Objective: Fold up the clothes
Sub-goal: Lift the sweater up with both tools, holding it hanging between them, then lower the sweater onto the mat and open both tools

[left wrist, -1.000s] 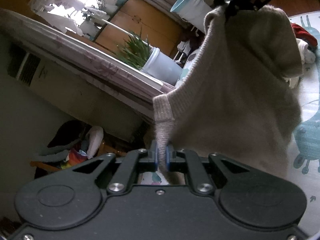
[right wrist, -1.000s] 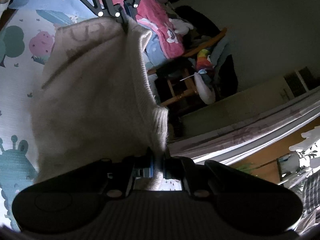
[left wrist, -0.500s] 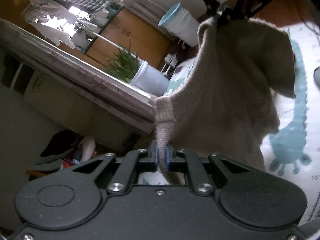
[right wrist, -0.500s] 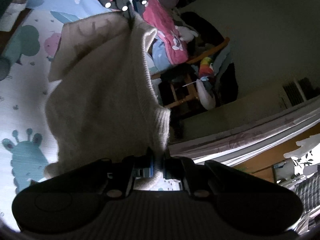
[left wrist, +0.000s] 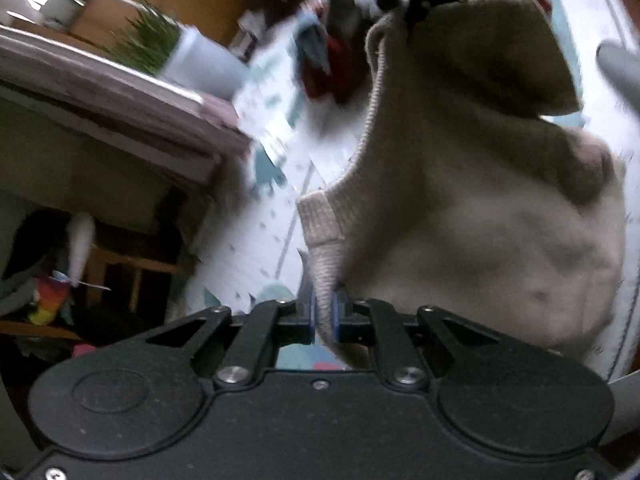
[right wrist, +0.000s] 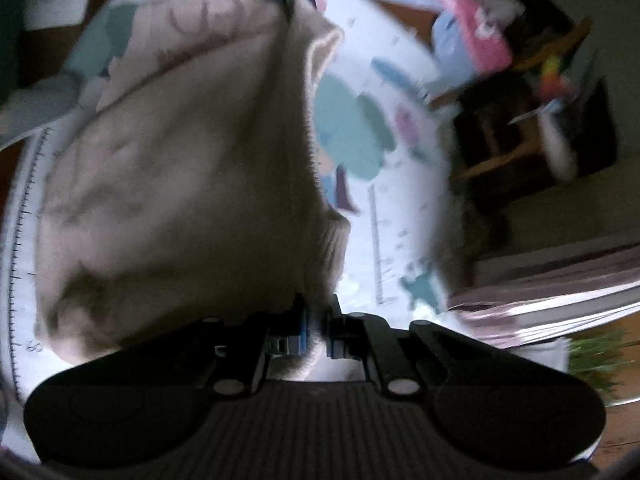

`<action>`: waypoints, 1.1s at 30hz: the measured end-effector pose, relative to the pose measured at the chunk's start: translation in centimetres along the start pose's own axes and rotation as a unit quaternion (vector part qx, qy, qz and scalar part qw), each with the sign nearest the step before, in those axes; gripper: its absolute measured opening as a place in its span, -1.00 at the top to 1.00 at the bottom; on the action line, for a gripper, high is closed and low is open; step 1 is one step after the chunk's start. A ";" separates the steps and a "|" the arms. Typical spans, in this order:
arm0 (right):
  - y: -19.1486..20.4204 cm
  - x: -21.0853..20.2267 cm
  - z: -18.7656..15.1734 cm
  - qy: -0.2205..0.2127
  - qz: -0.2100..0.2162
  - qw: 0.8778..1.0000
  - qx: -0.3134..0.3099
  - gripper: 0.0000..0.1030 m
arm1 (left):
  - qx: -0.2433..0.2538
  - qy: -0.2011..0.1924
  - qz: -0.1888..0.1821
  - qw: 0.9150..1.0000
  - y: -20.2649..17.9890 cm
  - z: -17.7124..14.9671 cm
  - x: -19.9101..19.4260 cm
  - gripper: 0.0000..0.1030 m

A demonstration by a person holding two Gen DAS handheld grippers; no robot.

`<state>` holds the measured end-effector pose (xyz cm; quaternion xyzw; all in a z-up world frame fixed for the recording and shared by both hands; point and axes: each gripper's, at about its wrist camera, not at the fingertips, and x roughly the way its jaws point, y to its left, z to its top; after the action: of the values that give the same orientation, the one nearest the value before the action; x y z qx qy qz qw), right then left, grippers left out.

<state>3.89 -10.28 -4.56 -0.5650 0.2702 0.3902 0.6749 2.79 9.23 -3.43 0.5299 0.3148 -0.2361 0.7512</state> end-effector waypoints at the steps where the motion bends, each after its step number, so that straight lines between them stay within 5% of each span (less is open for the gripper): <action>1: -0.4 2.3 0.1 0.010 0.009 1.000 0.005 0.81 | 0.000 0.010 -0.007 1.000 0.1 -0.2 1.8 0.87; 10: -2.7 16.9 1.4 0.040 0.019 0.998 0.046 0.81 | -0.017 0.076 -0.025 0.997 1.8 -2.5 16.4 0.87; 17: -4.3 24.7 0.7 0.056 0.020 0.996 0.061 0.81 | -0.098 0.089 -0.043 0.990 3.3 -3.5 24.9 0.87; 27: -4.9 30.6 0.1 0.075 0.003 0.994 0.077 0.78 | -0.167 0.110 -0.053 0.978 2.8 -4.5 32.2 0.86; 28: -4.8 31.0 0.1 0.078 -0.007 0.994 0.081 0.73 | -0.178 0.111 -0.047 0.977 2.8 -4.5 32.7 0.79; 30: -4.5 32.1 -0.2 0.093 -0.040 0.992 0.080 0.23 | -0.189 0.113 -0.033 0.975 2.5 -4.6 33.7 0.66; 33: -4.1 32.0 -1.4 0.101 -0.056 0.989 0.091 -0.02 | -0.200 0.124 -0.047 0.971 2.5 -6.1 33.7 0.45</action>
<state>25.01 -4.81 -28.38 -0.5518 0.3392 0.2660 0.7139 26.46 15.06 -27.66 0.3787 0.4707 -0.1360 0.7852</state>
